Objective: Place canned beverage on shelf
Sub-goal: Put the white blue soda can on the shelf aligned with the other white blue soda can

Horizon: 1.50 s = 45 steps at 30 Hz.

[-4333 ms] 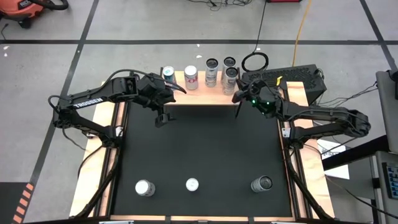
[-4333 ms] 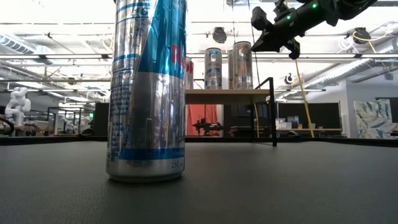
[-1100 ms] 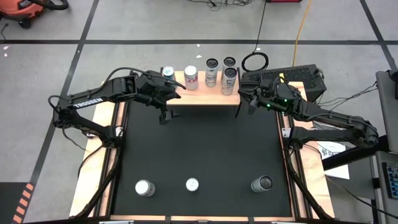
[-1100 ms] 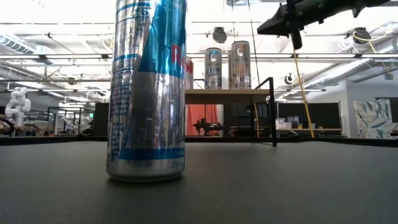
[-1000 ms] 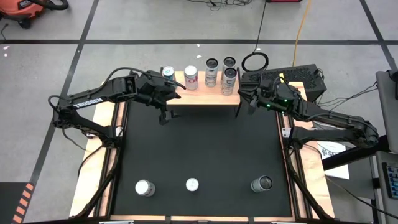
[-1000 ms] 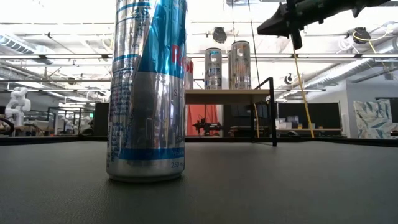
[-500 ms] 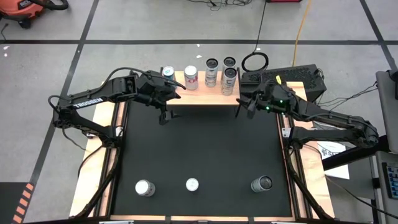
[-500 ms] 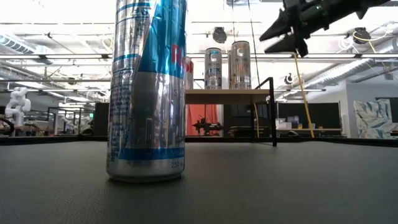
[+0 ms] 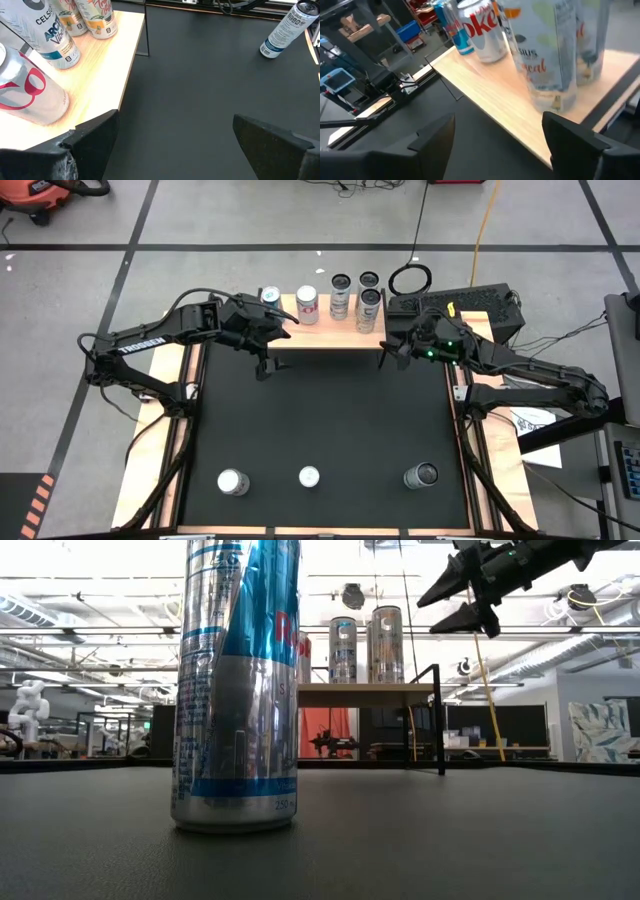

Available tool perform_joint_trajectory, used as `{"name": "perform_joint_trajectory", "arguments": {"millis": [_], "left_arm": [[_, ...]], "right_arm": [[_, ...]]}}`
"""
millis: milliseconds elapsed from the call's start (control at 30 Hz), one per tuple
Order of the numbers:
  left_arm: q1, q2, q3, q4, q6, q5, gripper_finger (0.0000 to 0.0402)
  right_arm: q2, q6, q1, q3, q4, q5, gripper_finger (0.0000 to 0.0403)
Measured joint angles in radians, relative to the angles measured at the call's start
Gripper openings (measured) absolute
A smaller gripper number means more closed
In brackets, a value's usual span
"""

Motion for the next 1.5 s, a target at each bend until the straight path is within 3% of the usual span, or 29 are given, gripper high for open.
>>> {"name": "perform_joint_trajectory", "arguments": {"millis": [1033,1500], "left_arm": [[0.000,0.000,0.000,0.000,0.000,0.000,0.0393],[0.000,0.000,0.000,0.000,0.000,0.000,0.0393]], "right_arm": [[0.002,-0.049,0.000,0.000,0.049,-0.034,0.0272],[0.002,-0.050,0.014,0.000,0.042,-0.335,0.0270]]}}
